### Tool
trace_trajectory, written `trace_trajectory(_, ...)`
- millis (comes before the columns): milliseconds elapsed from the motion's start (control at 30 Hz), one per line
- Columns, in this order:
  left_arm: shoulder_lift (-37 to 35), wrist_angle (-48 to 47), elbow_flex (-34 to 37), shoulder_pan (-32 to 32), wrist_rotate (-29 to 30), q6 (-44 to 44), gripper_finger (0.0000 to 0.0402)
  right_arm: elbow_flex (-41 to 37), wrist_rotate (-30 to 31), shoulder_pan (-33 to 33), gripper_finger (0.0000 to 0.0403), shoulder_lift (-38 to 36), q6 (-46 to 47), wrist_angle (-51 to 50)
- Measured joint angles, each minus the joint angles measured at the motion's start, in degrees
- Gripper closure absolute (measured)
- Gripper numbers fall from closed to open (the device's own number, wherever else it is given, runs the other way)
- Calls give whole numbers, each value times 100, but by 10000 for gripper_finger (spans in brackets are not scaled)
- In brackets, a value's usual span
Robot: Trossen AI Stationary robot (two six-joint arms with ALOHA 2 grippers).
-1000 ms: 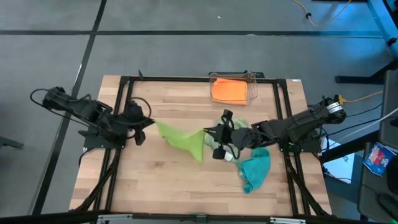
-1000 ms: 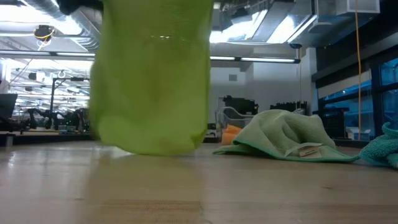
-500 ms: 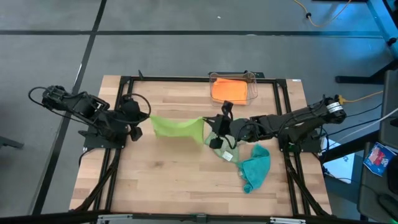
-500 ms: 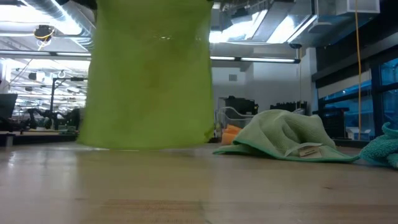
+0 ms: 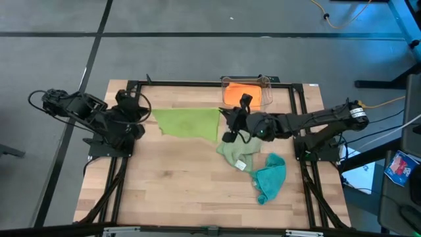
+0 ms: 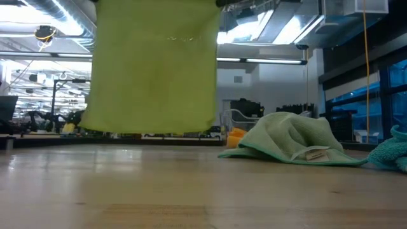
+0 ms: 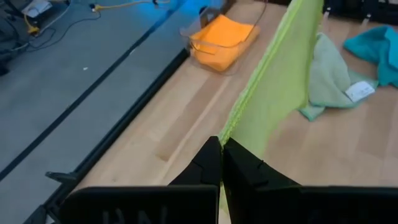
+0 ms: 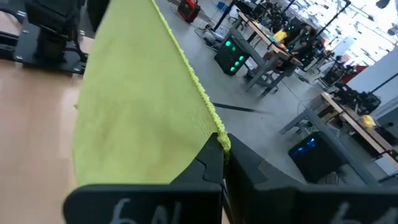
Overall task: Fold microfiber towels
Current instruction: Fold the light green microfiber towel
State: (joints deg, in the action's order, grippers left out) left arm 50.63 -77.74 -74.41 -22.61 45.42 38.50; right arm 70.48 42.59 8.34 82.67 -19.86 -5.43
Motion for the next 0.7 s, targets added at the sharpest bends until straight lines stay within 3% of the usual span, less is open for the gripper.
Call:
trace_trajectory(133,0,-31,85,0,8,-2,401,0,-109,-248,399,4,-13,0)
trace_trajectory(367,4,-91,698,0,-17,282,401,0,-929,-455,399,60,182,-75)
trace_trajectory(700,88,253,1366,-7,-822,1091,401,0,-1360,-84,399,387,1211,-910)
